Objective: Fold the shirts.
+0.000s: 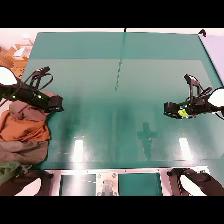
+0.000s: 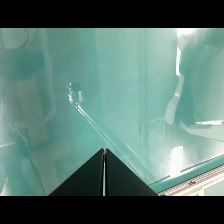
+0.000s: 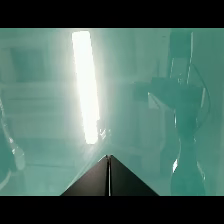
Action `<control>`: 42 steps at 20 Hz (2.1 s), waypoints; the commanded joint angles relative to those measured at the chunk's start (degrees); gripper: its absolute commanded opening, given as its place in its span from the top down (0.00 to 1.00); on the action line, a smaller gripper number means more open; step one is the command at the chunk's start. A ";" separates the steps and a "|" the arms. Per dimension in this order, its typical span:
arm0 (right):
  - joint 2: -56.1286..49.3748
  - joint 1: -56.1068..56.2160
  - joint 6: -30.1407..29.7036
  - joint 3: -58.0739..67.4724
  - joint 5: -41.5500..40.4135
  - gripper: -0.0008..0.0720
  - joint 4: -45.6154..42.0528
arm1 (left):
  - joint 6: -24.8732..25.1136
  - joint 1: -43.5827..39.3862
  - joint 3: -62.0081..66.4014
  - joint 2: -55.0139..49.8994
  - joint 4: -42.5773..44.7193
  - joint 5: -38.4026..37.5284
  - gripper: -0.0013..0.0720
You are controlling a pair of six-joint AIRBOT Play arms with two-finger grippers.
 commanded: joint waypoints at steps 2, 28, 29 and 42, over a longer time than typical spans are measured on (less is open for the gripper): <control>0.04 0.02 0.02 -0.02 0.02 0.97 0.00 | 0.00 0.02 -0.02 0.04 0.00 0.02 0.95; -0.24 0.04 0.04 -0.20 -8.09 0.97 0.02 | 0.02 0.02 -0.02 0.04 4.11 20.22 0.43; -0.24 0.04 0.02 -0.20 -8.70 0.97 0.02 | -1.01 0.02 -0.02 0.04 8.59 21.09 0.02; -3.58 0.02 0.02 -0.20 -14.01 0.51 0.02 | -8.98 11.30 -10.27 -8.63 36.00 22.97 0.17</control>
